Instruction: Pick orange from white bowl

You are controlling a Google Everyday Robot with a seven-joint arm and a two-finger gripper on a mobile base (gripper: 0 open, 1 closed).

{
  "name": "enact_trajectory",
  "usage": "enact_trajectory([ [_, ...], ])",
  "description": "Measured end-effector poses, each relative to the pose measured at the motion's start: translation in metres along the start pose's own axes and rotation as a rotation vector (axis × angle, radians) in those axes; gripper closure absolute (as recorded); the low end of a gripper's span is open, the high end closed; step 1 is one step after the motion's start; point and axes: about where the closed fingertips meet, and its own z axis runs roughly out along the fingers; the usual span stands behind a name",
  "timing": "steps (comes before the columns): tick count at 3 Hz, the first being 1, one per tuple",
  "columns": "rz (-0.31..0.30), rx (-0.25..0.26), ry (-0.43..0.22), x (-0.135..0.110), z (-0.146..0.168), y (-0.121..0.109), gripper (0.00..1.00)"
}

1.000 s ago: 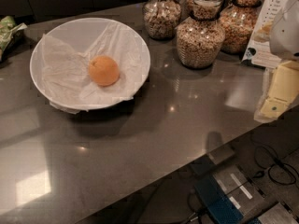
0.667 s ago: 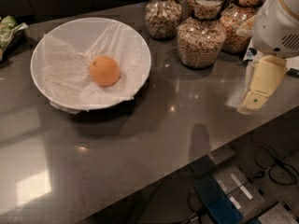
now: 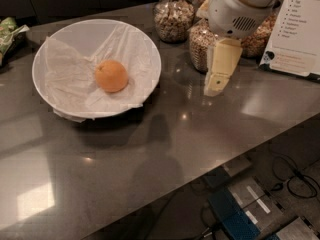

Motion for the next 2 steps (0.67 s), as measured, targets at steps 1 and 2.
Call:
enact_trajectory([
  [1,-0.086,0.013,-0.033,-0.0354,0.0114,-0.0220,0.00],
  [2,-0.086,0.013,-0.033,-0.0354,0.0114,-0.0220,0.00],
])
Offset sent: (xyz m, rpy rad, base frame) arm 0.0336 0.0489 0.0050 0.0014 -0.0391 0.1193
